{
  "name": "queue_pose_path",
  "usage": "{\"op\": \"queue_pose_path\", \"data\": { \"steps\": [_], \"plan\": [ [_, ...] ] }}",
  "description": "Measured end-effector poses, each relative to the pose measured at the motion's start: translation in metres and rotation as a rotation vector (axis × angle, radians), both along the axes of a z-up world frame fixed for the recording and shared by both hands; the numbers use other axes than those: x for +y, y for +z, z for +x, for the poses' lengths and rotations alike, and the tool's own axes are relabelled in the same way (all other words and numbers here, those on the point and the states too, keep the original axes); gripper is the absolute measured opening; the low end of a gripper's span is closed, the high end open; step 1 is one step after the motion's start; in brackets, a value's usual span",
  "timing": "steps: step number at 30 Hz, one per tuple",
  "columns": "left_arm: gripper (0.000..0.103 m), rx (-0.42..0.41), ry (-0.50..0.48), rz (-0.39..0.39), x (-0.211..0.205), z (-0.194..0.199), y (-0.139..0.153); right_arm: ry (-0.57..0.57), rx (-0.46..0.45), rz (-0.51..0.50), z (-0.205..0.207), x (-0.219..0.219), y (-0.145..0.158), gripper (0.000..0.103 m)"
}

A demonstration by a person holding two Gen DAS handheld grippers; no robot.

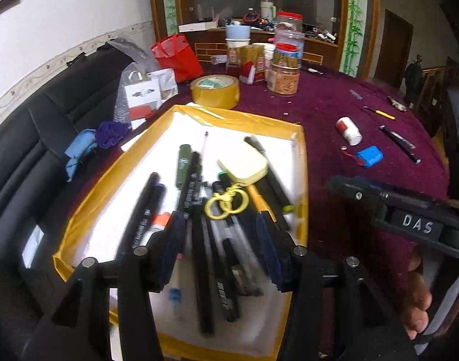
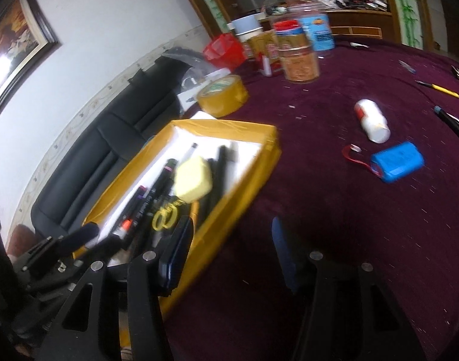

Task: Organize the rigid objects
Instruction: 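Move the right tool to the blue battery and grasp it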

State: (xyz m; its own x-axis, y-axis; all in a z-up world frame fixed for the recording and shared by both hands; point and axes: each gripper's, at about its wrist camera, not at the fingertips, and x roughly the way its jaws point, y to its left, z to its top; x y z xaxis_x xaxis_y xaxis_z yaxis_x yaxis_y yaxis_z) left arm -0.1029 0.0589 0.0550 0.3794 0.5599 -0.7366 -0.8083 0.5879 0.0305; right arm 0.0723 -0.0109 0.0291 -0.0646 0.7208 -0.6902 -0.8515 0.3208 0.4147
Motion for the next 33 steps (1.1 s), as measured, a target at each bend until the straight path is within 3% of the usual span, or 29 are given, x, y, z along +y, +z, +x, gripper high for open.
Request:
{"op": "queue_pose_path", "data": {
  "steps": [8,15,19,29,33],
  "plan": [
    [0.048,-0.034,-0.080,-0.108,-0.023,0.024,0.005,-0.107,0.034,-0.024,0.040,-0.059,-0.013,0.052],
    [0.048,-0.012,-0.091,-0.102,-0.037,0.036,0.005,-0.248,0.145,-0.053,0.089,-0.078,-0.027,0.052],
    [0.048,-0.004,-0.090,-0.108,-0.036,0.037,0.001,-0.311,0.186,-0.075,0.112,-0.067,-0.031,0.052],
    [0.048,-0.035,-0.098,-0.139,-0.014,0.031,-0.007,-0.423,0.098,-0.199,0.151,0.004,-0.041,0.051],
    [0.048,-0.054,-0.096,-0.155,-0.001,0.032,-0.004,-0.492,0.120,-0.237,0.159,0.018,-0.043,0.052]
  ]
}}
